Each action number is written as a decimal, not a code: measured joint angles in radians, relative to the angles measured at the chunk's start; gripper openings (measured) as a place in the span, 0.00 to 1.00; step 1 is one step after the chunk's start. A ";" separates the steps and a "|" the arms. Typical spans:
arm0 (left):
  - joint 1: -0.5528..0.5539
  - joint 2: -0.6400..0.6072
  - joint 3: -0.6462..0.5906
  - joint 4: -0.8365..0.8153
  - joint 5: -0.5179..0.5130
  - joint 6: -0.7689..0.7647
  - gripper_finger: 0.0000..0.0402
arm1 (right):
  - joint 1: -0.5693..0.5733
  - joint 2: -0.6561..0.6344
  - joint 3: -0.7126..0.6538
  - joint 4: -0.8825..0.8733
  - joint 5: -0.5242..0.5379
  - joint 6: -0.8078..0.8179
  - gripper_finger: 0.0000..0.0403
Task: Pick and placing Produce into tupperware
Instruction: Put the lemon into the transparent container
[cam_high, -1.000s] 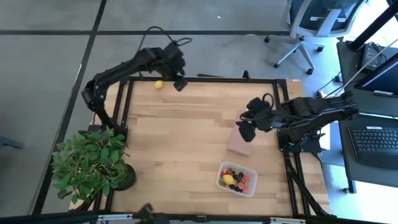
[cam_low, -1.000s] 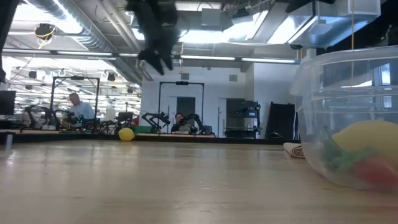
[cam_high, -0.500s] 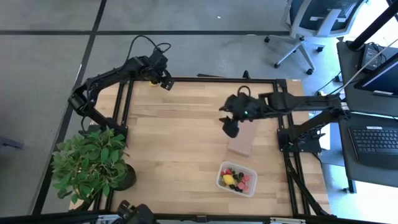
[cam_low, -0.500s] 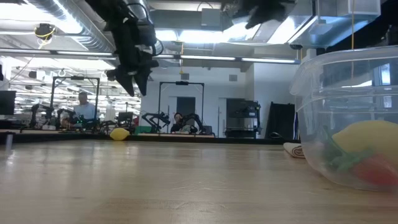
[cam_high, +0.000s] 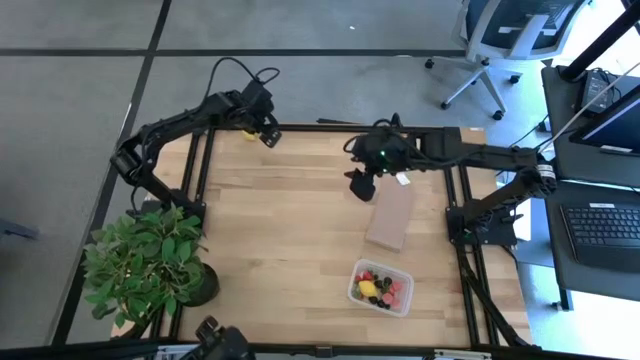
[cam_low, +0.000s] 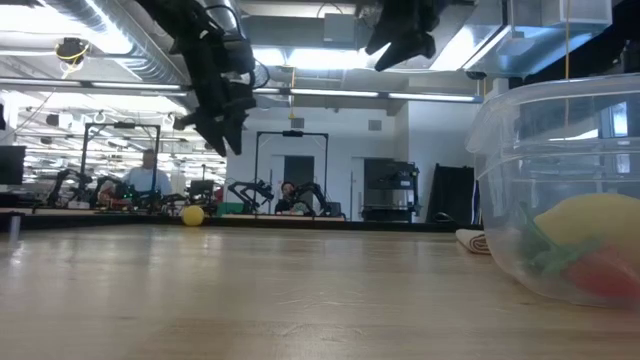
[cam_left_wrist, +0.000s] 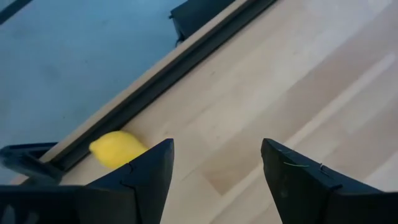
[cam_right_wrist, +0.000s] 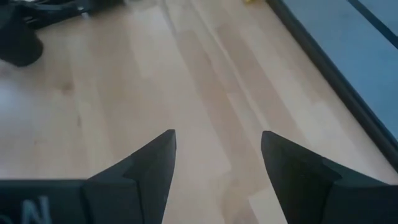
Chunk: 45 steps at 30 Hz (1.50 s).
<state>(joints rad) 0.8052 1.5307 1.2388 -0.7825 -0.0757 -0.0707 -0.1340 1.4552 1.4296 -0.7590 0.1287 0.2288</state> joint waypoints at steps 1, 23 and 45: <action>-0.006 0.000 0.000 0.000 0.007 -0.004 0.58 | -0.010 0.001 0.000 0.001 0.000 0.000 0.59; -0.037 0.002 0.000 -0.004 0.015 -0.132 0.61 | -0.230 0.005 0.000 0.069 -0.321 -0.210 0.59; 0.031 0.249 0.000 -0.145 -0.172 -0.244 0.77 | -0.276 0.035 0.000 0.081 -0.325 -0.291 0.59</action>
<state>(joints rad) 0.8362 1.7794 1.2392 -0.9272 -0.2474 -0.3150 -0.4103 1.4899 1.4296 -0.6781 -0.1963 -0.0620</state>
